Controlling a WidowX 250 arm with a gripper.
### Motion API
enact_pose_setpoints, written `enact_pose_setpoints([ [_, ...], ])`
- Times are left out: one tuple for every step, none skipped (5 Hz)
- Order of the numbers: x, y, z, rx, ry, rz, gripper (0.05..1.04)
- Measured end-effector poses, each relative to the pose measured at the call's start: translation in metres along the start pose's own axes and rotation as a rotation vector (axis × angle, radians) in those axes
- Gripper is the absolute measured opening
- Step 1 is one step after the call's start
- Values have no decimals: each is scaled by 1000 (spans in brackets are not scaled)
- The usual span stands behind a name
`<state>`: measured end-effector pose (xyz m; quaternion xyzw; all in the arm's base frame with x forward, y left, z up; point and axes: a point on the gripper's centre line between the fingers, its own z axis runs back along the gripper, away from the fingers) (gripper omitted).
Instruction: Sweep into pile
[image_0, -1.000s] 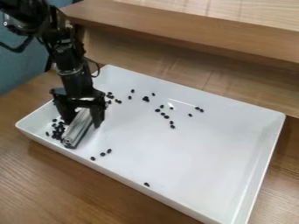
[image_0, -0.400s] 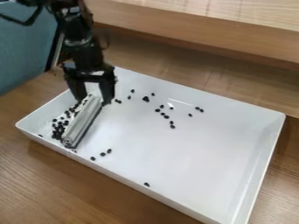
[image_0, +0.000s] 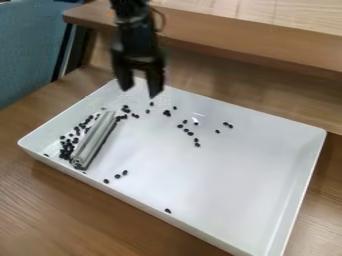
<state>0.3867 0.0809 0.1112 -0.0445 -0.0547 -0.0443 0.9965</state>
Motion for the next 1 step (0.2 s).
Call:
enact_pose_setpoints([
  [17, -29, -2, 0, 41, -142, 1000],
])
